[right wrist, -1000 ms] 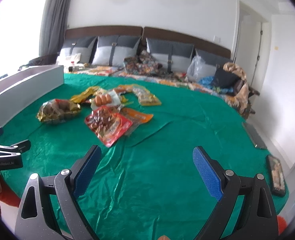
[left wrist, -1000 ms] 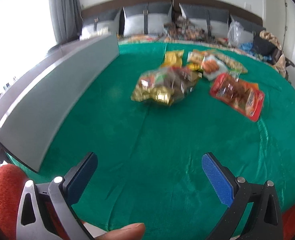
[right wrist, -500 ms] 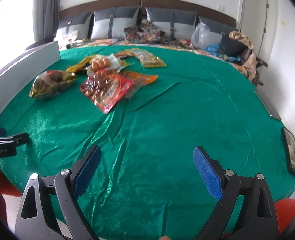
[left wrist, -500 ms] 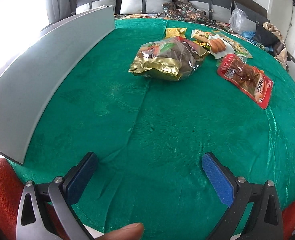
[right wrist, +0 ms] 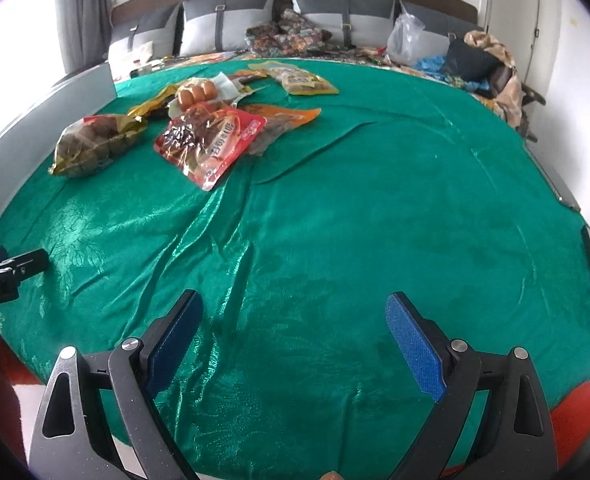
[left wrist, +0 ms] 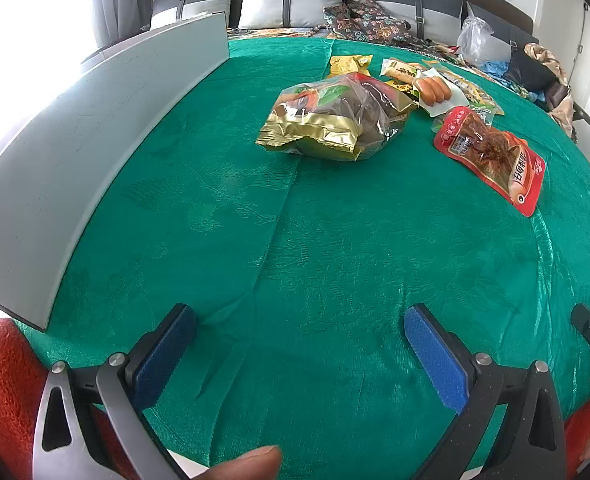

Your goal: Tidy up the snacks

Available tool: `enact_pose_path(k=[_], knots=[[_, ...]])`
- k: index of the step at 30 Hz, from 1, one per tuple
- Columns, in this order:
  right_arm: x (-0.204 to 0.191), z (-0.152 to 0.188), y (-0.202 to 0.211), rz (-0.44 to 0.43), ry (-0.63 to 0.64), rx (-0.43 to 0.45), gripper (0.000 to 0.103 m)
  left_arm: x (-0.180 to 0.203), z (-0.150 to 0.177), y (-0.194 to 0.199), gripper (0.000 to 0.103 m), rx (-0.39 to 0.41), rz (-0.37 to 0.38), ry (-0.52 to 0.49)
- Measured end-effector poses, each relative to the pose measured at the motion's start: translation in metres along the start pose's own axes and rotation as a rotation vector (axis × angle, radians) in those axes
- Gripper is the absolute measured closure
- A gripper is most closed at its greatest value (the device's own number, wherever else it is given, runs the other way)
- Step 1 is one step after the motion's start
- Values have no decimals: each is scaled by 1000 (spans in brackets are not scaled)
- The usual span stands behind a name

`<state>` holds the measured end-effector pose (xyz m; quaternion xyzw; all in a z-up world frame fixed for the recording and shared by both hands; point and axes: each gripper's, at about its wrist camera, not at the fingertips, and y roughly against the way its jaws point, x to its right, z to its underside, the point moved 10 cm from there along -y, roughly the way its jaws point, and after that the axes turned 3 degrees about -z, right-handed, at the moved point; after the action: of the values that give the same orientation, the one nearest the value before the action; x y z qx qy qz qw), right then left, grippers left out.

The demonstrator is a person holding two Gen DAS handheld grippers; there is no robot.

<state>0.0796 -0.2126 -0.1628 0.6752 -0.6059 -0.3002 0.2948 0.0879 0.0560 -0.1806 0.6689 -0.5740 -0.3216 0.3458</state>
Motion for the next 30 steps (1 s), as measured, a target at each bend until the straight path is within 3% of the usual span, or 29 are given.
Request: enact_pose_path(k=[21, 30], knots=[[5, 2, -3, 1, -25, -22, 8, 1, -2, -2, 0, -5, 1, -6], [5, 2, -7, 27, -54, -116, 8, 2, -1, -2, 0, 1, 7, -17]])
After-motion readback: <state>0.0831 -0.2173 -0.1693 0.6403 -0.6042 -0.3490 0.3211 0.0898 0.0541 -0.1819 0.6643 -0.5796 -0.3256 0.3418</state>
